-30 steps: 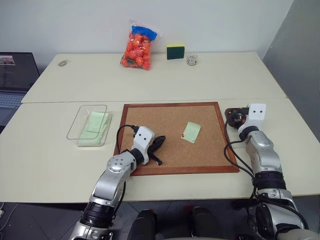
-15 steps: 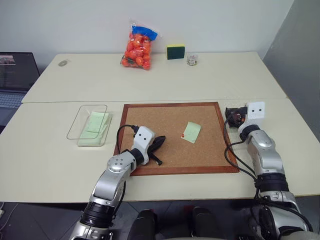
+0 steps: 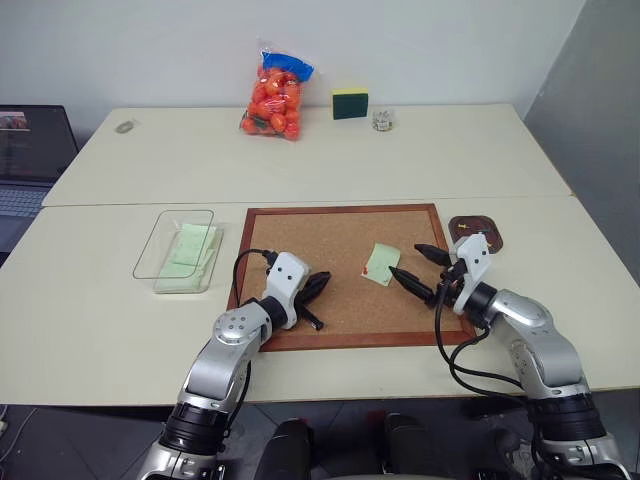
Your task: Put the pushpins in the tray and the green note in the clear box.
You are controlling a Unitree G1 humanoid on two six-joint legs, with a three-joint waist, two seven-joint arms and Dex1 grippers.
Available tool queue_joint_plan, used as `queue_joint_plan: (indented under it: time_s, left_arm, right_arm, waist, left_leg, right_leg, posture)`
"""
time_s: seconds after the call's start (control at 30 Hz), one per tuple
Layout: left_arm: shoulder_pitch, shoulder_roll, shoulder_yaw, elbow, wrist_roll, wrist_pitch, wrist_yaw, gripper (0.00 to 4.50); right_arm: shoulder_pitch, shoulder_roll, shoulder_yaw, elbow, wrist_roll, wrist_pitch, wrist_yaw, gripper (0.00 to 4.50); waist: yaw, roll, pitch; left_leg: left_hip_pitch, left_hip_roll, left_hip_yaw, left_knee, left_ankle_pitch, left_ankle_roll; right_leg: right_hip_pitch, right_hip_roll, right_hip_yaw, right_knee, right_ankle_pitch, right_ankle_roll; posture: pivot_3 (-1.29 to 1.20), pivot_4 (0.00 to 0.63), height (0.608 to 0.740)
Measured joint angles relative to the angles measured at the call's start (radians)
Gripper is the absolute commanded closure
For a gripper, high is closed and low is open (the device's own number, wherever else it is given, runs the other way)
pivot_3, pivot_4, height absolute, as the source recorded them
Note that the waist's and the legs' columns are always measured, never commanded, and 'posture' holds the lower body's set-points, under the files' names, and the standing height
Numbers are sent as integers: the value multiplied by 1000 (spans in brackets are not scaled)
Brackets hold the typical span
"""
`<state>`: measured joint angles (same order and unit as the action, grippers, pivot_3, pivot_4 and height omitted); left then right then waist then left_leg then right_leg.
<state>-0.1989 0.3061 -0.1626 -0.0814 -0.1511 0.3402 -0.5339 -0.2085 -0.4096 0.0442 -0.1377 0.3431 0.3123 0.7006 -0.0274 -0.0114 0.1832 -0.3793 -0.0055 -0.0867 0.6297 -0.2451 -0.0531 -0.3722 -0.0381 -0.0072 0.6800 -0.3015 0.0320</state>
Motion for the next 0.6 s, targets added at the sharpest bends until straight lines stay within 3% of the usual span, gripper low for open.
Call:
queue_joint_plan:
  time_s: [0.47,0.6]
  left_arm:
    - [-1,1,0,3,1,-3,0,4500]
    - [0,1,0,1,1,-3,0,4500]
  right_arm:
    - [-23,29,100,132,-74,-63,41,414]
    - [-39,32,103,156,-90,-84,43,1157]
  waist:
    - [0,0,0]
    - [0,0,0]
  left_leg:
    - [0,0,0,0,0,0]
    - [0,0,0,0,0,0]
  right_leg:
    - [0,0,0,0,0,0]
    - [0,0,0,0,0,0]
  posture:
    - [0,150,740]
    - [0,150,740]
